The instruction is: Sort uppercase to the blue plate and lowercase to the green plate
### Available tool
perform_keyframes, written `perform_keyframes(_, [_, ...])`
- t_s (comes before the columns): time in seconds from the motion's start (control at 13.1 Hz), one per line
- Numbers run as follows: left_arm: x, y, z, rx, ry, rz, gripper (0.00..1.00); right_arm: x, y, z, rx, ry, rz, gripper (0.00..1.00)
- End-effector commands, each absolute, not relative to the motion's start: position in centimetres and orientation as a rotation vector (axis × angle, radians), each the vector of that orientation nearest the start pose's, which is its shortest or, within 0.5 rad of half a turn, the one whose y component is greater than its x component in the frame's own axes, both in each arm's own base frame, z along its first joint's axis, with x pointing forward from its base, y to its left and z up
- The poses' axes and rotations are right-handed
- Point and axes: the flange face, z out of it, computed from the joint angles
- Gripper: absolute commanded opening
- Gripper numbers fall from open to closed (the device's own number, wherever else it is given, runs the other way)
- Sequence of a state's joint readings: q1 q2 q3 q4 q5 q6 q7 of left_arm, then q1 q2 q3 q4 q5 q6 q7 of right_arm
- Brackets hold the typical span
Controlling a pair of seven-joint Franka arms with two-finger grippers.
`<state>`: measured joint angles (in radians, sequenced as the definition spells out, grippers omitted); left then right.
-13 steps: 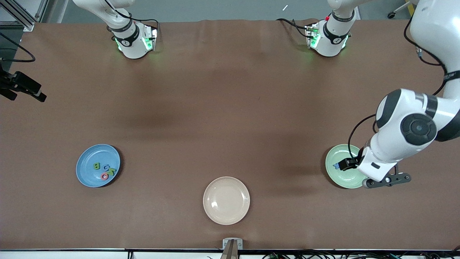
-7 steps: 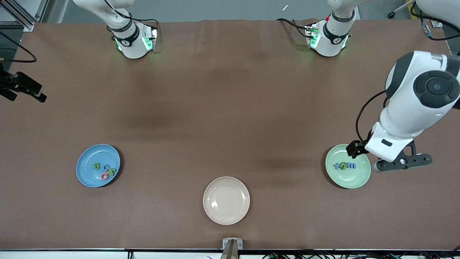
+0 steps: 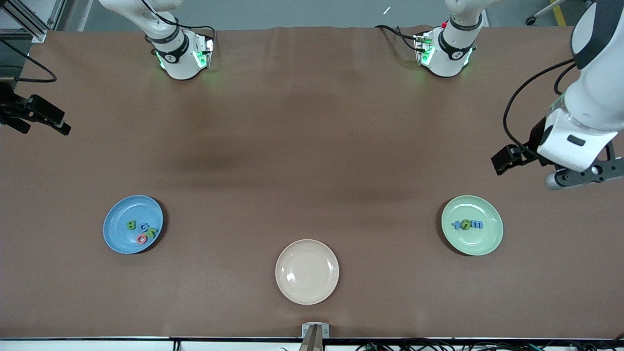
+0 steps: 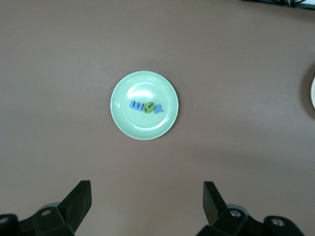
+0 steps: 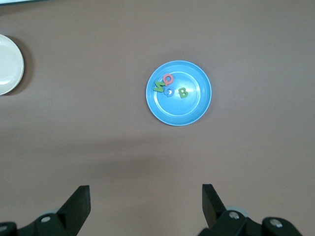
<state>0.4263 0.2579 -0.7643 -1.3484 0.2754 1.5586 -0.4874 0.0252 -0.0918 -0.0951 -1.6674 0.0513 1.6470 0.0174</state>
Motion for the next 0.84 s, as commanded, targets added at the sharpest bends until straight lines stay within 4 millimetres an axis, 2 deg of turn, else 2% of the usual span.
perform_keyframes(0.0, [57.7, -13.4, 64.1, -3.023, -0.218, -0.117, 1.0, 52.8, -3.3, 65.4, -3.087, 0.152, -0.15, 1.0])
perform_keyframes(0.08, [57.2, -13.4, 64.0, -3.018, -0.161, -0.063, 1.0, 53.4, -3.5, 66.2, -3.087, 0.159, -0.178, 1.0])
perform_keyframes(0.15, [57.0, -12.4, 64.2, -3.01, -0.113, -0.045, 1.0, 53.9, -3.8, 66.0, -3.089, 0.166, -0.177, 1.0])
perform_keyframes(0.23, [55.9, -12.1, 65.3, -3.009, -0.102, -0.043, 1.0, 54.4, -3.6, 65.4, -3.091, 0.157, -0.16, 1.0])
perform_keyframes(0.3, [55.3, -12.3, 65.1, -3.01, -0.108, -0.014, 1.0, 54.5, -3.3, 65.3, -3.091, 0.16, -0.155, 1.0])
perform_keyframes(0.38, [55.1, -11.3, 65.3, -3.019, -0.13, -0.004, 1.0, 54.6, -3.3, 65.1, -3.093, 0.153, -0.151, 1.0])
perform_keyframes(0.53, [53.8, -10.0, 65.5, -3.036, -0.058, 0.031, 1.0, 54.7, -4.0, 65.2, -3.079, 0.178, -0.155, 1.0])
perform_keyframes(0.61, [53.0, -10.1, 65.0, -3.024, -0.052, 0.051, 1.0, 54.6, -4.2, 65.3, -3.074, 0.183, -0.158, 1.0])
perform_keyframes(0.76, [51.6, -9.4, 65.2, -3.026, -0.069, 0.059, 1.0, 54.7, -4.0, 66.2, -3.078, 0.175, -0.189, 1.0])
